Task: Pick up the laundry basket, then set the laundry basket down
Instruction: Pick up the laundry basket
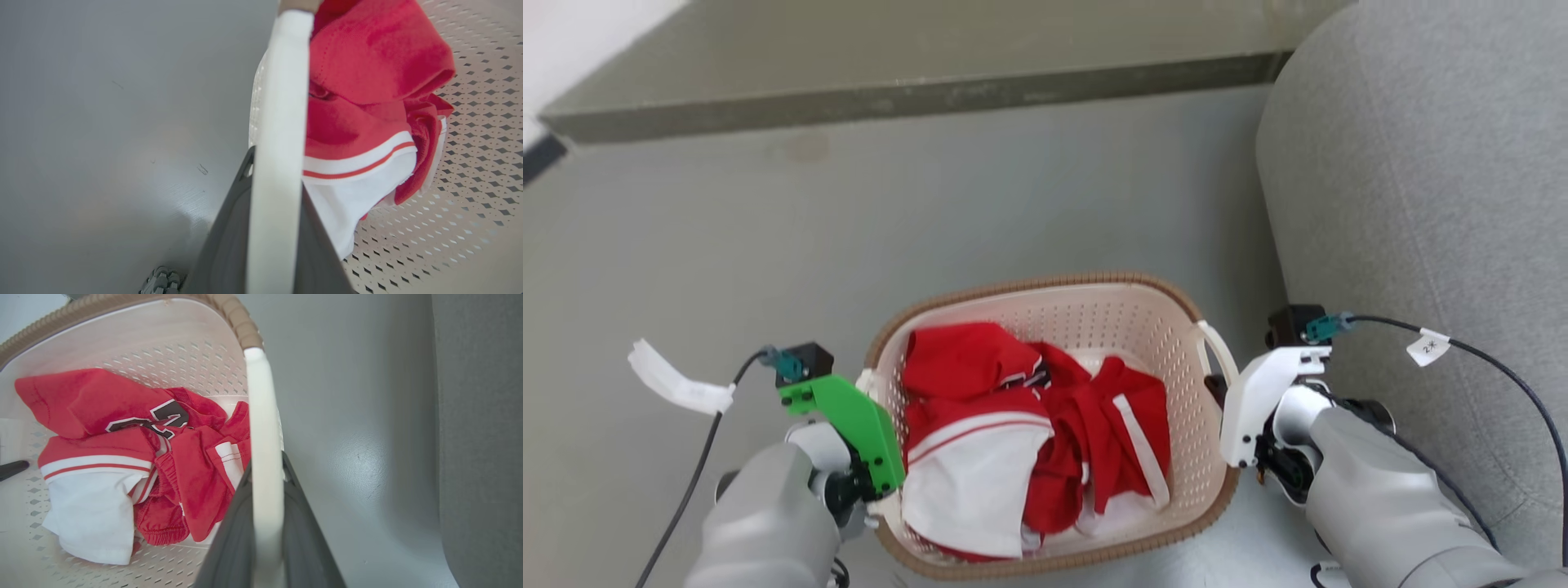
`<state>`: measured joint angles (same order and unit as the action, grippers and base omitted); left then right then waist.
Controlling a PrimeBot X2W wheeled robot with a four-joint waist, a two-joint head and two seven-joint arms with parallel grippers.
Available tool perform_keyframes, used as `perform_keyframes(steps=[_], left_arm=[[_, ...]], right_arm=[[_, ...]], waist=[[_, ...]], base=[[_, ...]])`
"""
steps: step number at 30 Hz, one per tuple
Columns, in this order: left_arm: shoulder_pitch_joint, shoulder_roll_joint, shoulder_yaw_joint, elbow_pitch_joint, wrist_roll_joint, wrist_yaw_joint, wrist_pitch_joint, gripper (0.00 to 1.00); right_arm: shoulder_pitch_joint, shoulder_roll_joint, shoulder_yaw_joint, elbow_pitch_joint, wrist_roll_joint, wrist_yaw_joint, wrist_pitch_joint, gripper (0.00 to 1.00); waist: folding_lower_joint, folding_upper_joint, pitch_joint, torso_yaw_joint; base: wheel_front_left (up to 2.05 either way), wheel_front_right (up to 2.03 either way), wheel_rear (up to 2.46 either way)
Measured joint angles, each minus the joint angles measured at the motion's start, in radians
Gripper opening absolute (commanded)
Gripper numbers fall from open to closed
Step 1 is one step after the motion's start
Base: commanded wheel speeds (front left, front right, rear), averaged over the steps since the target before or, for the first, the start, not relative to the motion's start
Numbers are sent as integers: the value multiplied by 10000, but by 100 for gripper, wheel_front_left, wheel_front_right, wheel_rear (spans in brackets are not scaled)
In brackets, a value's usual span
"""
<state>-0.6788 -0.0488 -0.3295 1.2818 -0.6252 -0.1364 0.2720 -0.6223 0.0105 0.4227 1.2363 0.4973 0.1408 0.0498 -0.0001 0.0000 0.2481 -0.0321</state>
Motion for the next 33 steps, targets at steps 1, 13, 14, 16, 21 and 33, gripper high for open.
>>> perform_keyframes(steps=[1,13,14,16,21,33], left_arm=[[73,0,-6,4,-38,0,4,0],[644,0,-40,21,-297,0,265,0],[700,0,-44,29,-311,0,278,0],[788,0,-46,35,-318,0,339,0],[874,2,-84,44,-322,0,451,0],[1151,19,-167,79,-410,0,807,0]], right_arm=[[38,0,19,-2,52,0,73,0],[486,6,165,6,422,0,504,0],[532,6,178,2,441,0,571,0],[616,8,219,-4,506,0,616,0],[770,6,293,-36,631,0,767,0],[1053,-15,462,-90,1020,-4,1243,0]], waist=[[0,0,-99,-2],[0,0,-1193,-11],[0,0,-1275,-9],[0,0,-1434,-6],[0,0,-1767,8],[0,0,-2169,1]], base=[[0,0,0],[0,0,0],[0,0,0],[0,0,0],[0,0,0],[0,0,0]])
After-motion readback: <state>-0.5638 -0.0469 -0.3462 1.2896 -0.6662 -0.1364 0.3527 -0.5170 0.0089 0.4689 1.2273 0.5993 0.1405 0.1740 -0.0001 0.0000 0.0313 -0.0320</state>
